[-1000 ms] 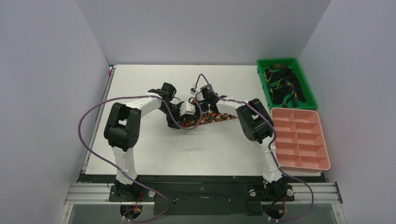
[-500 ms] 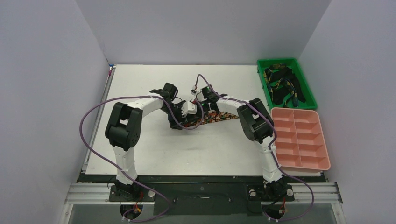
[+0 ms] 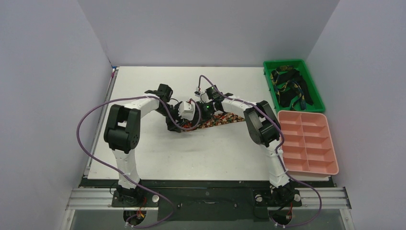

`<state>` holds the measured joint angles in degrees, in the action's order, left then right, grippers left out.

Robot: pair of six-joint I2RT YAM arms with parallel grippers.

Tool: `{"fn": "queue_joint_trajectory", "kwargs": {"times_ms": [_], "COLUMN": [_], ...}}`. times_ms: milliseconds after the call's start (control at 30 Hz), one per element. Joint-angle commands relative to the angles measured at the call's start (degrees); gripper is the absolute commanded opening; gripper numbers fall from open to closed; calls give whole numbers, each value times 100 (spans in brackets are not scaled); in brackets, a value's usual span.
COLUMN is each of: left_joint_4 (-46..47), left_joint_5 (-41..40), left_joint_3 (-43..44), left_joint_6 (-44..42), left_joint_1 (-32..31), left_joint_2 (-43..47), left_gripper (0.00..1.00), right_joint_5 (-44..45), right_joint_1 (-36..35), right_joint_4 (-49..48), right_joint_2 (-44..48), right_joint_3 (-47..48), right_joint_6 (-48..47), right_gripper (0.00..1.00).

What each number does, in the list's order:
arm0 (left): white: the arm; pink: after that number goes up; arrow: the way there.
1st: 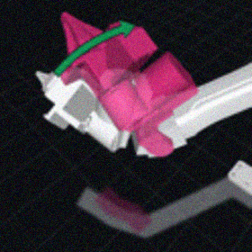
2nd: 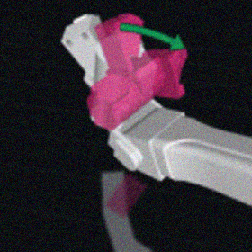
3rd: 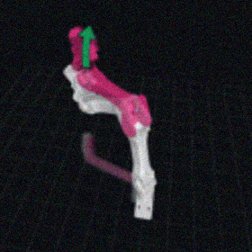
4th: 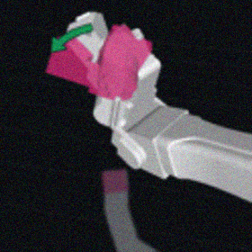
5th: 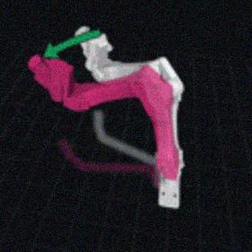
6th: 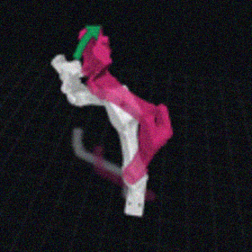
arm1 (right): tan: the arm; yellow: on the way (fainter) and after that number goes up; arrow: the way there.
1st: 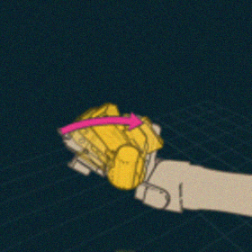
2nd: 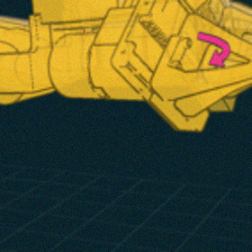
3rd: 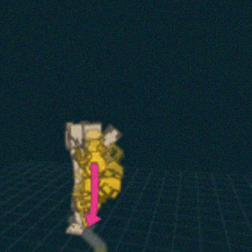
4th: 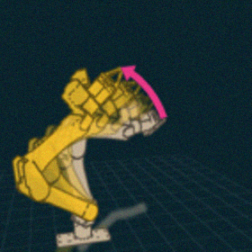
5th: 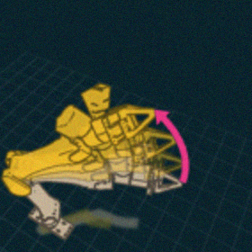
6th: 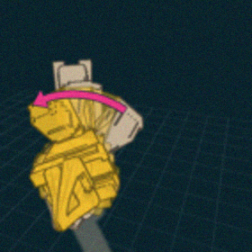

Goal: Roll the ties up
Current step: Roll the tie at the center of the board.

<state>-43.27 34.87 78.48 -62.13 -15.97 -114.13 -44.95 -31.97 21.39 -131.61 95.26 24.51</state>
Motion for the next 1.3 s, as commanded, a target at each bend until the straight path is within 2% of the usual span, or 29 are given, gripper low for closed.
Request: {"fn": "queue_joint_trajectory", "kwargs": {"times_ms": [0,167,333,400,767,933,1067,1167,1267], "left_joint_4": [-78,-159,64,156,26,-134,-187,-174,-310], "left_joint_5": [553,741,636,615,-101,-615,-741,-712,-677], "left_joint_3": [158,317,393,440,1070,1111,990,908,995], "left_joint_6": [-8,67,348,440,806,720,698,633,587], "left_joint_1": [-161,-298,-425,-475,-939,-1121,-1101,-1089,-1067], "left_joint_2": [229,208,163,137,-350,-662,-815,-798,-856], "left_gripper": [67,64,45,41,41,43,40,35,32], "right_joint_5": [747,734,646,582,205,-286,-705,-852,-877], "right_joint_1": [36,56,57,61,83,183,252,341,500], "right_joint_4": [415,418,403,391,-2,-1269,-2147,-2249,-2166], "right_joint_2": [-226,-223,-237,-244,-225,26,216,418,571], "right_joint_3": [-70,-60,-55,-71,-229,-784,-1145,-1400,-1552], "right_joint_6": [-398,-374,-340,-319,72,887,1762,1821,1762], "right_gripper": [0,0,0,0,0,0,0,5,15]}}
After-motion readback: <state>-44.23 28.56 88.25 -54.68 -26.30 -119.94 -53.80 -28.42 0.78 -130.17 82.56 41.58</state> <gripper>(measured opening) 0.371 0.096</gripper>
